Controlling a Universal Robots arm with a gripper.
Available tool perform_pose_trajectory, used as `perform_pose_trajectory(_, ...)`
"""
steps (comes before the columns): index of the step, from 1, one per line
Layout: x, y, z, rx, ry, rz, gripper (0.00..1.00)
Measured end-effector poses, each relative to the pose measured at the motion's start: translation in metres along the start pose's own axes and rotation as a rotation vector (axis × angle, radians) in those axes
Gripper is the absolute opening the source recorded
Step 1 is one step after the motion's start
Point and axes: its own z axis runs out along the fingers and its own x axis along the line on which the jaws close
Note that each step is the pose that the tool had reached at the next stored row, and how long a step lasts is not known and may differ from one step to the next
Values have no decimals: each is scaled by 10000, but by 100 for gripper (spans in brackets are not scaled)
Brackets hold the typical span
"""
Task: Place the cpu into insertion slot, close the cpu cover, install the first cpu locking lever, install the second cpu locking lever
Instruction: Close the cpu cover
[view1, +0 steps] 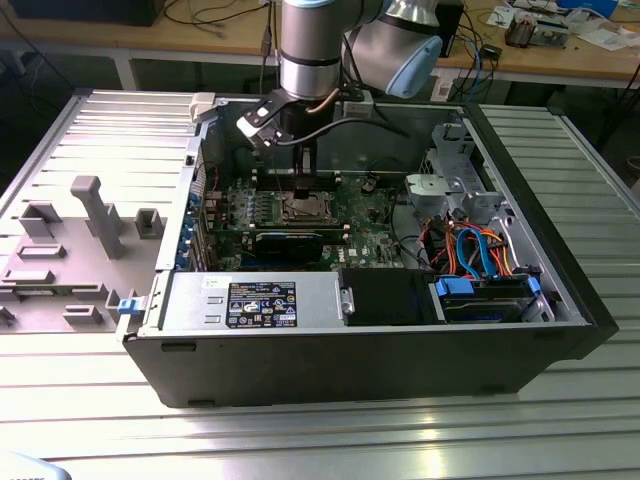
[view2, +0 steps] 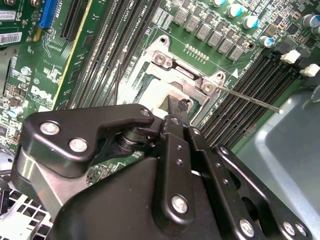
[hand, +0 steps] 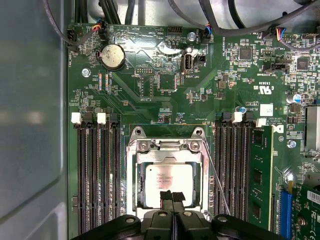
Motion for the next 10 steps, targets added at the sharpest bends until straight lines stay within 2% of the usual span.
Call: perform_pose_trajectory(10,-3,-1,-30,1,-1,0,11)
